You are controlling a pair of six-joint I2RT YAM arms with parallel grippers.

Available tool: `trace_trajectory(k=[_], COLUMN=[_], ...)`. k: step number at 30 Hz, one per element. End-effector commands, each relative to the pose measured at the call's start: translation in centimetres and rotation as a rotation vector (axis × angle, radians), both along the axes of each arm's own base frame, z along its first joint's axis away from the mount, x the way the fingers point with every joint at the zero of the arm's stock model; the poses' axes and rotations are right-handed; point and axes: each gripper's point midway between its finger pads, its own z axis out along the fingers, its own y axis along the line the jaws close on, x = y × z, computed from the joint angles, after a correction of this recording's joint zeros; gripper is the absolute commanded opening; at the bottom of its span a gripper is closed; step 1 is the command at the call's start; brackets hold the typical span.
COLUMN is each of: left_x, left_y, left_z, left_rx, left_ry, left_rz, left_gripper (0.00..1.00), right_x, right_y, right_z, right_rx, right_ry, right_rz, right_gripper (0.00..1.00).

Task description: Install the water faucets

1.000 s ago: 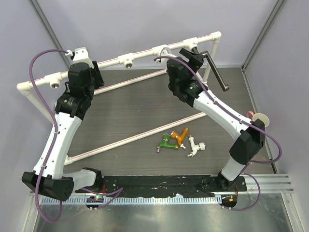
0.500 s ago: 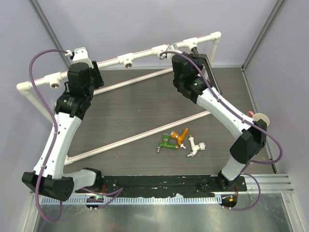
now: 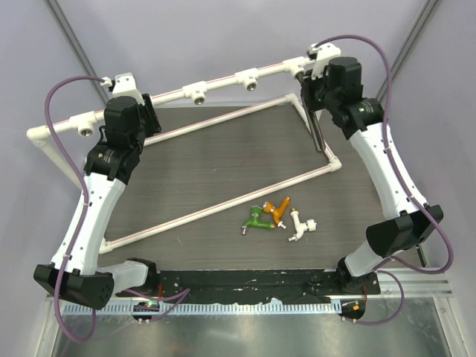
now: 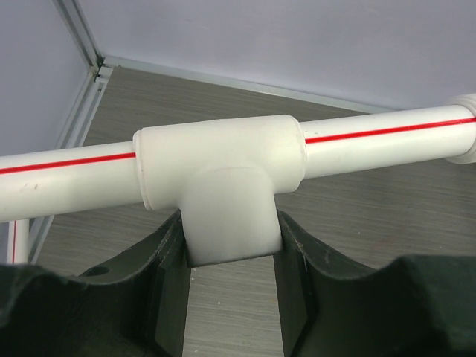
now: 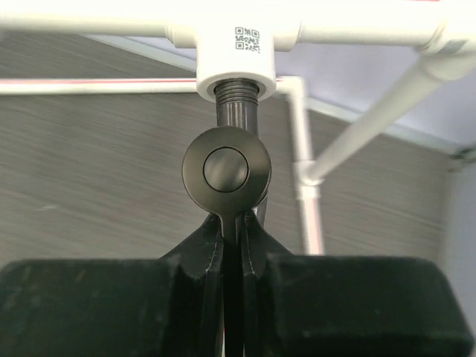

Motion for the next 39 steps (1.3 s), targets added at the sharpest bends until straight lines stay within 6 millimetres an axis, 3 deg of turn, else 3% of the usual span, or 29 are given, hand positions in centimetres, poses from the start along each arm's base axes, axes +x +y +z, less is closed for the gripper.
trace_trajectory(k=[1,2,5,6,7,10,11,12,18,21,24,25,27,28,31,35,39], left_x=[-1.2,-1.1,-1.2,-1.2,-1.2,-1.2,-1.2,-1.2,-1.2,-1.3,-1.3,-1.3,-1.2,-1.2,-1.2,-1.1,-1.2], left_y=[3.6,3.6,3.6,3.6,3.6,3.6,3.6,3.6,3.7,3.7,3.7,3.7,3.7,3.7,3.7,3.6,3.6], left_z=[2.5,2.5,2.6,2.6,2.6,2.6,2.6,2.6,2.7,2.7,2.7,2.7,2.6,2.6,2.6,2.5,2.6], left_rx=[0.007,0.007,0.008,0.008,0.008,0.008,0.008,0.008,0.009,0.009,0.008,0.007,0.008,0.007,0.005,0.004,0.001], left_ry=[-0.074,-0.072,-0.075,-0.075,-0.075,-0.075,-0.075,-0.075,-0.078,-0.078,-0.081,-0.08,-0.077,-0.078,-0.078,-0.075,-0.079], left_rz=[0.144,0.144,0.145,0.144,0.145,0.145,0.145,0.145,0.147,0.147,0.147,0.147,0.146,0.146,0.144,0.142,0.141], left_gripper=[0.0,0.0,0.0,0.0,0.0,0.0,0.0,0.0,0.0,0.0,0.0,0.0,0.0,0.0,0.0,0.0,0.0], right_x=[0.4,0.1,0.3,-0.4,0.0,-0.8,-0.5,-0.9,-1.0,-1.0,-1.1,-1.0,-1.2,-1.0,-1.5,-1.5,-2.0], right_y=[2.1,3.0,2.5,3.3,2.4,3.0,1.7,1.8,0.5,-0.1,-0.6,-0.8,-1.2,-1.6,-2.6,-4.8,-5.6], right_z=[6.1,6.9,7.6,8.0,8.4,9.5,9.6,9.9,10.0,9.7,9.2,9.0,8.6,8.4,8.1,7.3,7.6], right_rx=[0.581,0.663,0.804,0.914,0.958,1.168,1.214,1.319,1.48,1.486,1.435,1.372,1.307,1.278,1.136,0.977,0.903], right_ry=[-0.069,-0.064,-0.07,-0.015,-0.046,-0.011,-0.018,0.038,0.041,0.039,0.035,0.0,0.01,-0.008,-0.044,-0.095,-0.111], right_rz=[0.151,0.207,0.261,0.307,0.323,0.426,0.418,0.429,0.476,0.446,0.394,0.379,0.312,0.273,0.194,0.065,0.024], right_gripper=[0.01,0.01,0.01,0.01,0.01,0.01,0.01,0.01,0.01,0.02,0.22,0.37,0.5,0.6,0.75,0.82,0.82])
